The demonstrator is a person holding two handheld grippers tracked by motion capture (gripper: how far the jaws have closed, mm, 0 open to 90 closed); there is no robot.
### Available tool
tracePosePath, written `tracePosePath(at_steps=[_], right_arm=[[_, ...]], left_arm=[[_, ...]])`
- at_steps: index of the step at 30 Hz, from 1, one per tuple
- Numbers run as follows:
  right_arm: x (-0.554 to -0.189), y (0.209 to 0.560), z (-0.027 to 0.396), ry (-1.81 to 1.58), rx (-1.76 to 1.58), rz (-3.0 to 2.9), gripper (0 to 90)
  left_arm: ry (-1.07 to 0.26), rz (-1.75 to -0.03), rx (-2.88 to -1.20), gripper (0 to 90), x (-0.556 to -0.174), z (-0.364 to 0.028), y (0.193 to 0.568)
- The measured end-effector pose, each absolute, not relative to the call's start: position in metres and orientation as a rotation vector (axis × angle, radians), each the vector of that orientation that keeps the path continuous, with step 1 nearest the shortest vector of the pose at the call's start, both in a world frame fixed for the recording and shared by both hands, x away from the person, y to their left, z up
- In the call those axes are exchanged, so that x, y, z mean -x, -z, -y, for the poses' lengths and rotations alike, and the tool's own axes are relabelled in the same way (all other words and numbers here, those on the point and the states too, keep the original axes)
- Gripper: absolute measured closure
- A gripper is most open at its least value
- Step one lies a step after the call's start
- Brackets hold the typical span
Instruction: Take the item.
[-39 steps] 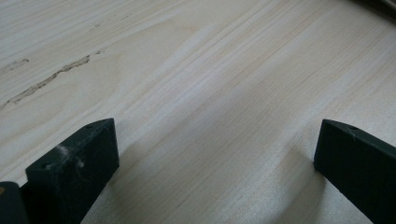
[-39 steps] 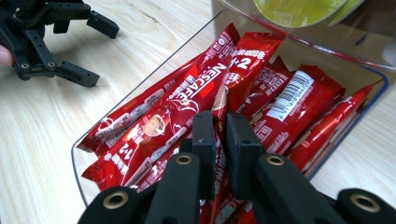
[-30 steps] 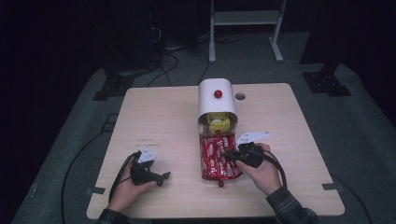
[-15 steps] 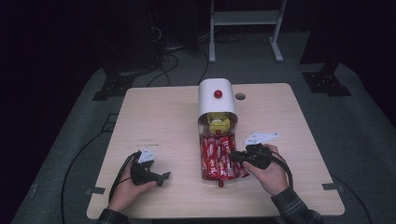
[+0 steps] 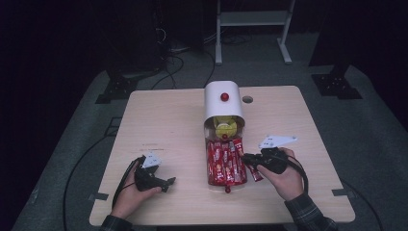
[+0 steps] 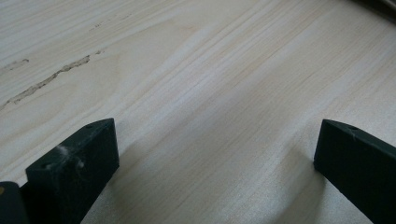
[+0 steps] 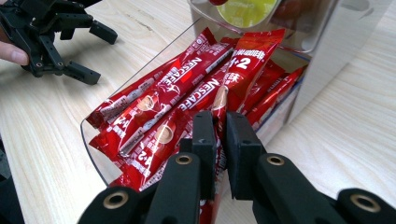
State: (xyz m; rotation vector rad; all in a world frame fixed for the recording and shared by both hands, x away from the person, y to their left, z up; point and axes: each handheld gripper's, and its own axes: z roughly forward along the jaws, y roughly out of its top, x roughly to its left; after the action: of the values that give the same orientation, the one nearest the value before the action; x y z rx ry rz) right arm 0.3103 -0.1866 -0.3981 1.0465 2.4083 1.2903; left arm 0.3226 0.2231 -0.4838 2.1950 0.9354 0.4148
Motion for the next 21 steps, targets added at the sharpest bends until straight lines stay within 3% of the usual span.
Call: tracePosePath(at_steps=[21], right_arm=[[-0.306, 0.398, 0.212, -1.287, -1.088, -2.357, 82.1]], left_arm=[[-0.415, -0.935, -2.195, 0.0, -0.323, -0.223, 0.484]])
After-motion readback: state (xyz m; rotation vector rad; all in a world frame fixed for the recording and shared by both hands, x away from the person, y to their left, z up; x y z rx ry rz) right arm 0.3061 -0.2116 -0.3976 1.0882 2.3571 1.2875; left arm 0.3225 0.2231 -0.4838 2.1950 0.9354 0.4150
